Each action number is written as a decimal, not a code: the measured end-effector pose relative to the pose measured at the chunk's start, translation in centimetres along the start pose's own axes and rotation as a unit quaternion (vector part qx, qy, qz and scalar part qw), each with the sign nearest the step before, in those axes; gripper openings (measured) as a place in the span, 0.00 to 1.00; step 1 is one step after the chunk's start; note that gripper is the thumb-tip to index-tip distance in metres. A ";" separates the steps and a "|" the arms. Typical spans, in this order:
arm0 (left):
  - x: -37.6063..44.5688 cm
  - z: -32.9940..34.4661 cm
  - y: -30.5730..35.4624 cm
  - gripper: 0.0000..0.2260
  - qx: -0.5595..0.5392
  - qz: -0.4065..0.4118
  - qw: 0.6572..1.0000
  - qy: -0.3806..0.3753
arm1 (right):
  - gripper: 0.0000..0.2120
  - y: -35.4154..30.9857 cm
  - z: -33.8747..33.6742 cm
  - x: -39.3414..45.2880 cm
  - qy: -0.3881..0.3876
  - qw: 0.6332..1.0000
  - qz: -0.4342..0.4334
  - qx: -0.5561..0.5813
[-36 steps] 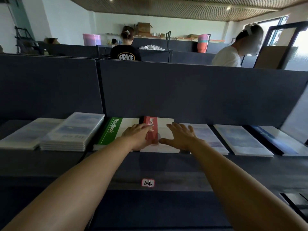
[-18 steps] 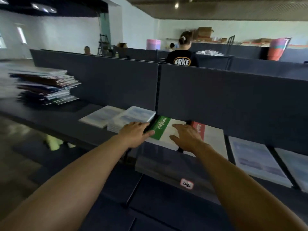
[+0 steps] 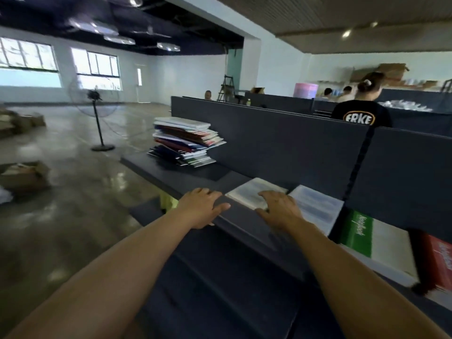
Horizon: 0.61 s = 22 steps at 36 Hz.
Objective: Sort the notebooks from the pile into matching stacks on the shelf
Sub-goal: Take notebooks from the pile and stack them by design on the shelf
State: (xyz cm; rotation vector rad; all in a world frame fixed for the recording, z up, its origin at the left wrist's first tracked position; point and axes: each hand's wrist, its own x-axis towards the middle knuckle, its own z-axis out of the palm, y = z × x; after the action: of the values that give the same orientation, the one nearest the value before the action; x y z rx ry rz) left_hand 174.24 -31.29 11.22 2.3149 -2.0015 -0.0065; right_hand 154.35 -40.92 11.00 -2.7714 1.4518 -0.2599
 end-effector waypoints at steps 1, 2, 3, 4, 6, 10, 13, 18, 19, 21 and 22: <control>0.1 -0.2 -1.6 0.29 0.001 -0.006 1.000 0.003 | 0.27 -1.3 0.2 0.9 0.001 1.000 -0.006 -0.004; 0.2 -0.3 -3.1 0.29 0.002 -0.012 1.000 0.006 | 0.27 -2.5 0.4 1.9 0.000 1.000 -0.011 -0.006; 0.3 -0.4 -4.5 0.29 0.003 -0.017 1.000 0.010 | 0.26 -3.7 0.5 2.7 -0.002 1.000 -0.015 -0.009; 0.4 -0.5 -5.8 0.29 0.004 -0.021 1.000 0.013 | 0.26 -4.7 0.7 3.5 -0.003 1.000 -0.019 -0.012; 0.7 -0.5 -8.3 0.29 0.005 -0.026 1.000 0.016 | 0.26 -6.5 1.1 5.1 -0.002 0.999 -0.032 -0.024; 2.1 -0.3 -12.2 0.28 0.000 -0.031 0.999 0.019 | 0.27 -8.8 1.7 8.4 -0.004 0.999 -0.039 -0.033; 3.6 -0.4 -14.4 0.28 0.002 -0.033 0.999 0.023 | 0.27 -10.0 1.7 11.0 -0.003 0.998 -0.039 -0.046; 7.3 -0.7 -17.1 0.28 0.022 -0.025 0.998 0.049 | 0.27 -11.1 1.0 16.0 0.019 0.998 -0.036 -0.058; 8.2 -0.8 -17.6 0.28 0.027 -0.025 0.998 0.058 | 0.26 -11.2 0.9 17.0 0.025 0.997 -0.036 -0.058; 10.1 -1.0 -18.6 0.27 0.036 -0.027 0.996 0.074 | 0.26 -11.2 0.6 19.1 0.035 0.997 -0.038 -0.053; 11.1 -1.1 -19.0 0.27 0.038 -0.029 0.996 0.082 | 0.26 -11.2 0.4 20.2 0.042 0.997 -0.039 -0.049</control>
State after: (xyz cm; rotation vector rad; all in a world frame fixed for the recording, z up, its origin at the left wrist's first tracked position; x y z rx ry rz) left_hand 194.68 -39.49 11.68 2.3327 -1.8877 0.2518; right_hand 174.78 -51.03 14.40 -2.9332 1.4136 -0.3178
